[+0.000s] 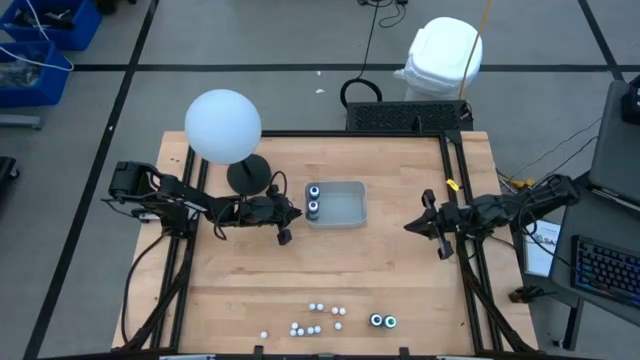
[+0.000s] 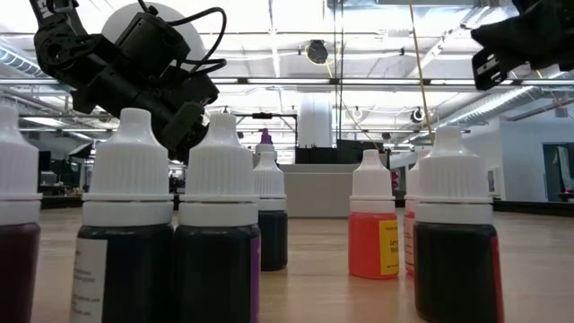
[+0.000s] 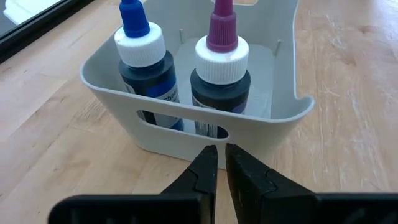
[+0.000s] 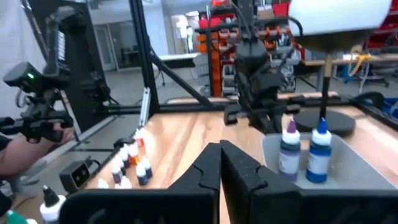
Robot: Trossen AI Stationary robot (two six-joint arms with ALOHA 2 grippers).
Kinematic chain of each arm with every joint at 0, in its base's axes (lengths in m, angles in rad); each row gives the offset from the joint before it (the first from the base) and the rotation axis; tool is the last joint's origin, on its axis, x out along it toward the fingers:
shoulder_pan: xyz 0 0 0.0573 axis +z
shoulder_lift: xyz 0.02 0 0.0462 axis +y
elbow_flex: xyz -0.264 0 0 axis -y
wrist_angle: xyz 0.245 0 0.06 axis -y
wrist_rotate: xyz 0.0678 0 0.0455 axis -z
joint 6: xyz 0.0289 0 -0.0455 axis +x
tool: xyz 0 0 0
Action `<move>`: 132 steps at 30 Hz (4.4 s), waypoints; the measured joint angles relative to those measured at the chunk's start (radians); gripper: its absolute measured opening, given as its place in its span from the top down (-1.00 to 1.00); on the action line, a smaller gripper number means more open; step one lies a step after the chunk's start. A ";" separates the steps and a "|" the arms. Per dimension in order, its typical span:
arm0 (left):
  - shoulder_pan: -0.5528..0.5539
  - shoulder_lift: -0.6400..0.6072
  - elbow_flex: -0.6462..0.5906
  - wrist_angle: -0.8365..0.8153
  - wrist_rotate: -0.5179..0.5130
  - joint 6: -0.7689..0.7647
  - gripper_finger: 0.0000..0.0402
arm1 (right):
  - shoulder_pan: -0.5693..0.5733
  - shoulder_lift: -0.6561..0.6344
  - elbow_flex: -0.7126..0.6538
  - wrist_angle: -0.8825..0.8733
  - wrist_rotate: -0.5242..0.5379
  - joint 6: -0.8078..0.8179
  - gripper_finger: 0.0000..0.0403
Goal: Pick & Place food coloring
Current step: Put the large black food coloring bottle into the gray bin
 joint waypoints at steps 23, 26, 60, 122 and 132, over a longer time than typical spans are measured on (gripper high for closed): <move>-0.002 -0.010 -0.001 -0.019 0.011 0.023 0.79 | -0.006 -0.065 -0.151 0.169 0.052 -0.195 1.00; -0.012 -0.017 0.000 0.013 0.025 0.021 0.79 | -0.006 -0.066 -0.153 0.171 0.052 -0.203 1.00; -0.416 0.338 1.382 -1.215 -0.206 -0.143 0.97 | -0.006 -0.065 -0.157 0.208 0.057 -0.285 1.00; -0.448 0.886 1.725 -1.040 0.153 -0.136 -0.20 | -0.005 -0.065 -0.158 0.172 0.258 -0.289 1.00; -0.447 0.884 1.670 -0.971 0.160 -0.135 -0.20 | -0.005 -0.065 -0.157 0.170 0.258 -0.288 1.00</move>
